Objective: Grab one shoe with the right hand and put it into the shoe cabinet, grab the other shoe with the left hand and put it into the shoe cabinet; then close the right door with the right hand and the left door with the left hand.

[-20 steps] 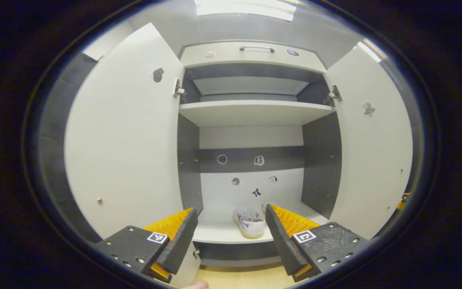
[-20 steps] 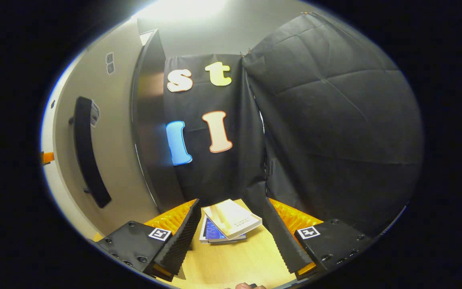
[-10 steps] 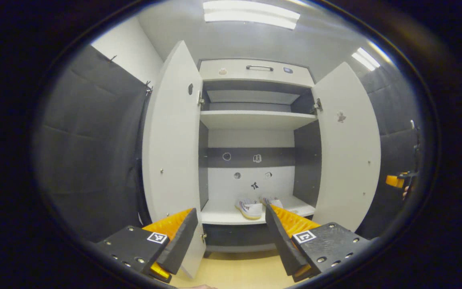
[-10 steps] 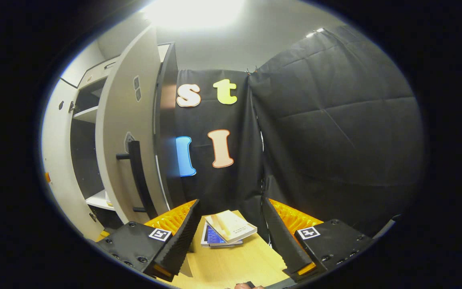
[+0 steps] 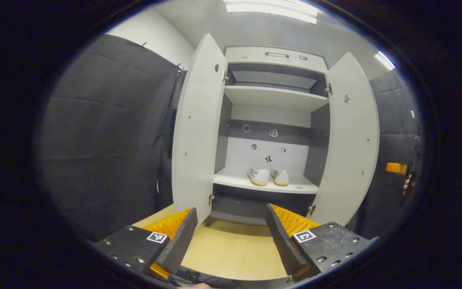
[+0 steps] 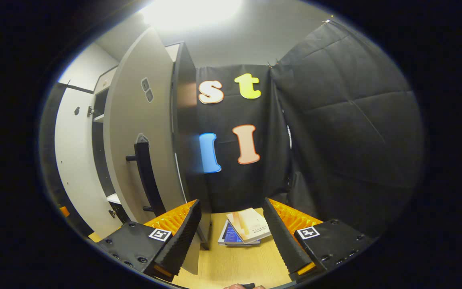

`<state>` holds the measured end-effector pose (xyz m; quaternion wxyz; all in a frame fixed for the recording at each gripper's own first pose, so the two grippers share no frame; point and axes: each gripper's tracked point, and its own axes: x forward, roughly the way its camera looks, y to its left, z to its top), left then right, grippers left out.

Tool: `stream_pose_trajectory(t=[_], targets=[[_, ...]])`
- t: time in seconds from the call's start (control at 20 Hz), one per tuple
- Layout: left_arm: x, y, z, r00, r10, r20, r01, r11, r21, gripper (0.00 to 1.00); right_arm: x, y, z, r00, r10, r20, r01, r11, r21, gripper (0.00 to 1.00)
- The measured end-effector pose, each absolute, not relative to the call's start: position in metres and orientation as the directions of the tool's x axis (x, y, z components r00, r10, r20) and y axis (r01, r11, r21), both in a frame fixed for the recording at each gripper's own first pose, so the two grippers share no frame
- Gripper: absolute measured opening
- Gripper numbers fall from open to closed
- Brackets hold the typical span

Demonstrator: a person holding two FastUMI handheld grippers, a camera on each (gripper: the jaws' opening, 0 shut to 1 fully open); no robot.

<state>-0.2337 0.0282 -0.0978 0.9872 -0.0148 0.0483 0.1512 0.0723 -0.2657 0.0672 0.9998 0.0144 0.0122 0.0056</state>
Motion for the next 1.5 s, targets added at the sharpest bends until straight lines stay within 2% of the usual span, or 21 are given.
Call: stream_pose_trajectory(t=[0.15, 0.2, 0.25, 0.4, 0.45, 0.5, 0.55, 0.6, 0.95, 1.3, 1.5], targets=[[-0.245, 0.017, -0.101, 0.926, 0.359, -0.113, -0.358, 0.933, 0.030, 0.97, 0.088, -0.255, 0.076, 0.997, 0.072, -0.017, -0.072, 0.997, 0.003, 0.98], [-0.248, 0.012, -0.099, 0.923, 0.369, -0.109, -0.368, 0.929, 0.032, 0.96, 0.093, -0.245, 0.079, 0.995, 0.098, -0.019, -0.097, 0.995, 0.032, 0.93], [-0.250, 0.009, -0.097, 0.922, 0.372, -0.107, -0.371, 0.928, 0.028, 0.96, 0.098, -0.240, 0.082, 0.993, 0.116, -0.022, -0.115, 0.991, 0.062, 0.98], [-0.257, 0.013, -0.097, 0.911, 0.395, -0.118, -0.395, 0.918, 0.027, 0.96, 0.109, -0.223, 0.083, 0.982, 0.183, -0.039, -0.178, 0.978, 0.107, 0.98], [-0.258, 0.016, -0.099, 0.910, 0.396, -0.123, -0.396, 0.918, 0.025, 0.96, 0.110, -0.218, 0.080, 0.978, 0.203, -0.054, -0.195, 0.974, 0.116, 0.92], [-0.258, 0.022, -0.102, 0.906, 0.402, -0.132, -0.402, 0.915, 0.026, 0.96, 0.107, -0.208, 0.078, 0.970, 0.232, -0.066, -0.222, 0.966, 0.133, 0.98], [-0.260, 0.029, -0.106, 0.900, 0.409, -0.150, -0.410, 0.912, 0.022, 0.96, 0.108, -0.211, 0.077, 0.974, 0.219, -0.065, -0.209, 0.968, 0.137, 0.92], [-0.260, 0.036, -0.110, 0.896, 0.412, -0.163, -0.415, 0.909, 0.015, 0.96, 0.108, -0.214, 0.080, 0.977, 0.204, -0.058, -0.196, 0.972, 0.128, 0.96], [-0.247, 0.087, -0.093, 0.902, 0.408, -0.139, -0.412, 0.911, 0.005, 0.96, 0.094, -0.190, 0.089, 0.993, 0.117, -0.014, -0.118, 0.992, -0.039, 0.96], [-0.239, 0.141, -0.094, 0.913, 0.381, -0.146, -0.389, 0.921, -0.030, 0.96, 0.087, -0.161, 0.084, 0.999, 0.026, -0.046, -0.024, 0.998, 0.057, 0.96], [-0.234, 0.172, -0.102, 0.916, 0.365, -0.170, -0.377, 0.925, -0.043, 0.96, 0.085, -0.133, 0.088, 0.999, 0.001, -0.034, 0.000, 1.000, 0.023, 0.96]])
